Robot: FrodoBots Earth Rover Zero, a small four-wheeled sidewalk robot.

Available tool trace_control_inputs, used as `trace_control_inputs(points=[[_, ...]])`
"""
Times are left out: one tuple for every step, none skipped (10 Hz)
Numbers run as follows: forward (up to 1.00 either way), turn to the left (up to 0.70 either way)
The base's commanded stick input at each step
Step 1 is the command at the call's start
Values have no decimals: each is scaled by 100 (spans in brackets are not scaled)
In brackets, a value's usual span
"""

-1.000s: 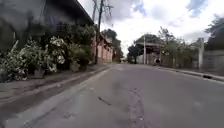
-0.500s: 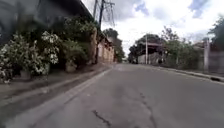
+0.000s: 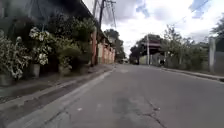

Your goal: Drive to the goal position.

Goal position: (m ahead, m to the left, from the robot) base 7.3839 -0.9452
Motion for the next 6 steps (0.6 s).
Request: trace_control_inputs(points=[[100, 0], [100, 0], [100, 0], [100, 0], [100, 0], [100, 0]])
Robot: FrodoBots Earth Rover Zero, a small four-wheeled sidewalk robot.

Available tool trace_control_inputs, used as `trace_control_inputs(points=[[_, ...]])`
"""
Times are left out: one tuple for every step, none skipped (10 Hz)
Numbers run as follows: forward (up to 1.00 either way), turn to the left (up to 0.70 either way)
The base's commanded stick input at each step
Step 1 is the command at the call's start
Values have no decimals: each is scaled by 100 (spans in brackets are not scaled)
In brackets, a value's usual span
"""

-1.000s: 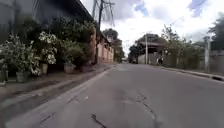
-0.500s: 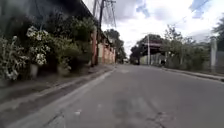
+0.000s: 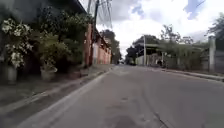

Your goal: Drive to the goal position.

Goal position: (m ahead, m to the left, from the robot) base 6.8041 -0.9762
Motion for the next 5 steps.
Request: trace_control_inputs(points=[[100, 0], [100, 0], [100, 0], [100, -2], [100, -10]])
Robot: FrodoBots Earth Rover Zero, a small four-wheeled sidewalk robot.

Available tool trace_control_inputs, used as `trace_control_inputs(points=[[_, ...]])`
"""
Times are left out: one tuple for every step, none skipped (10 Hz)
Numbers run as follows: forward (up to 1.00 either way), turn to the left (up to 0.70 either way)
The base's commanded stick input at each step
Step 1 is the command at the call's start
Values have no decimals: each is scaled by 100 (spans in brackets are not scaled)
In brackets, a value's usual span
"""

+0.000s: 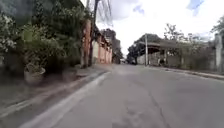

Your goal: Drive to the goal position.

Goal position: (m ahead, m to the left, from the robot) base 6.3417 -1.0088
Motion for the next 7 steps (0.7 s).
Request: trace_control_inputs(points=[[100, -40], [100, -40], [100, -40], [100, -23], [100, -10], [100, -3], [100, -1]])
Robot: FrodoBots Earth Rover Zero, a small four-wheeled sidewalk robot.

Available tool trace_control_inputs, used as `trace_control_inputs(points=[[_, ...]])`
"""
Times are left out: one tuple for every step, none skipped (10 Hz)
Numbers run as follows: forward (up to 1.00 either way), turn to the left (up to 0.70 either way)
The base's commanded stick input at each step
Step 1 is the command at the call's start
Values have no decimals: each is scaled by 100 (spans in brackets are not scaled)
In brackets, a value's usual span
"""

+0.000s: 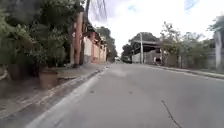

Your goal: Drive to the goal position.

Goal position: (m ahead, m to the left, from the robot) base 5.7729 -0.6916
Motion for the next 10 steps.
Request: trace_control_inputs(points=[[100, -1], [100, -2], [100, -2], [100, 0], [100, 0], [100, 0], [100, 0], [100, 0], [100, 0], [100, 0]])
